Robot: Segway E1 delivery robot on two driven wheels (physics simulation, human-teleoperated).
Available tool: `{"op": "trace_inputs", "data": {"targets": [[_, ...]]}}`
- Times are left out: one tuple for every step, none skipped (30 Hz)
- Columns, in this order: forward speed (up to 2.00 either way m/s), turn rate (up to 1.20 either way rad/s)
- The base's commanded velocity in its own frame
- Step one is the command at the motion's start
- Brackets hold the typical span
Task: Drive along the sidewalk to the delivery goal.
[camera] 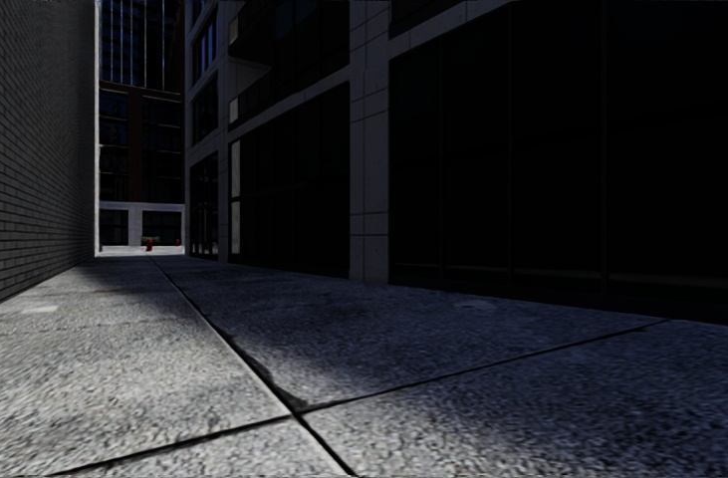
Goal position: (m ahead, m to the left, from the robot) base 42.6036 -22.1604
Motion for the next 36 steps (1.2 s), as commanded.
{"op": "trace_inputs", "data": {"targets": [[2.0, 0.52], [2.0, 0.52], [2.0, 0.52], [2.0, 0.52], [2.0, 0.52], [2.0, 0.52], [2.0, 0.52], [2.0, 0.52], [2.0, 0.52], [2.0, 0.52], [2.0, 0.52], [2.0, 0.52], [2.0, 0.52], [2.0, 0.52], [2.0, 0.52], [2.0, 0.52], [2.0, 0.52], [2.0, 0.52], [2.0, 0.52], [2.0, 0.52], [2.0, 0.52], [2.0, 0.52], [2.0, 0.52], [2.0, 0.52], [2.0, 0.52], [2.0, 0.52], [2.0, 0.52], [2.0, 0.44], [2.0, 0.44], [2.0, 0.44], [2.0, 0.44], [2.0, 0.44], [2.0, 0.44], [2.0, 0.39], [2.0, 0.0], [2.0, 0.0]]}}
